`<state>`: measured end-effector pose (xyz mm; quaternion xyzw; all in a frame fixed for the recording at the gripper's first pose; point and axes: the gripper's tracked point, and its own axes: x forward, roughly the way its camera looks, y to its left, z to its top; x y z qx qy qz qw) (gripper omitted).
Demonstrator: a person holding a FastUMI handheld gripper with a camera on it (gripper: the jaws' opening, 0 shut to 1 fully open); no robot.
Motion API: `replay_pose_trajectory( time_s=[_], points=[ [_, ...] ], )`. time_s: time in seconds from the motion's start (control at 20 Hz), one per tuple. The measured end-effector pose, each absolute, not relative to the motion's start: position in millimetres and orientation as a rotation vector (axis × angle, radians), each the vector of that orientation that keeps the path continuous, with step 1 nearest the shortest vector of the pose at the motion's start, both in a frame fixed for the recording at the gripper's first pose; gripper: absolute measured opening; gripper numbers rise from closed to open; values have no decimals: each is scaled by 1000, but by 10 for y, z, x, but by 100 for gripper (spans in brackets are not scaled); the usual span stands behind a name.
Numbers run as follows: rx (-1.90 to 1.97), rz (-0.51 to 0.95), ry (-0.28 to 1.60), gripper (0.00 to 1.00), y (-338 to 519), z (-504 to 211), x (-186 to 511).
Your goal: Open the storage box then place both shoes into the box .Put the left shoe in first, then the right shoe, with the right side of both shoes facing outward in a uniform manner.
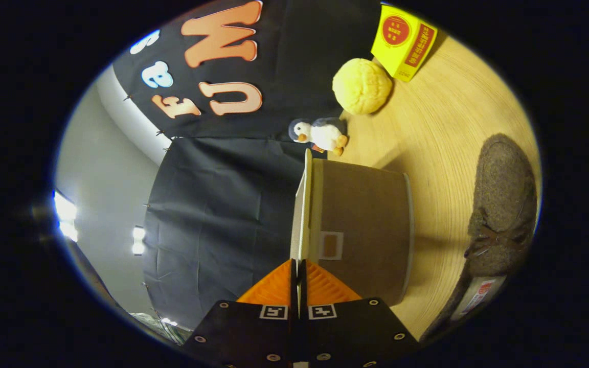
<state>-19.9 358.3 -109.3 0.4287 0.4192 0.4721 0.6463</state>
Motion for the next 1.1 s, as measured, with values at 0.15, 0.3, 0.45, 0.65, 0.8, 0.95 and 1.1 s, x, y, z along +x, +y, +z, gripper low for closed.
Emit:
replay_pose_trajectory(
  time_s=[0.15,0.3,0.45,0.65,0.8,0.95,1.1],
  points=[
    [948,1075,907,0,3629,-888,-214],
    [940,1092,855,0,3729,-590,-220],
    [923,1126,805,0,3907,-228,-250],
    [877,1157,780,0,4284,163,-283],
    [848,1157,758,0,4649,377,-280],
    [799,1162,752,0,5095,530,-383],
    [737,1183,749,0,5584,644,-560]
  ],
)
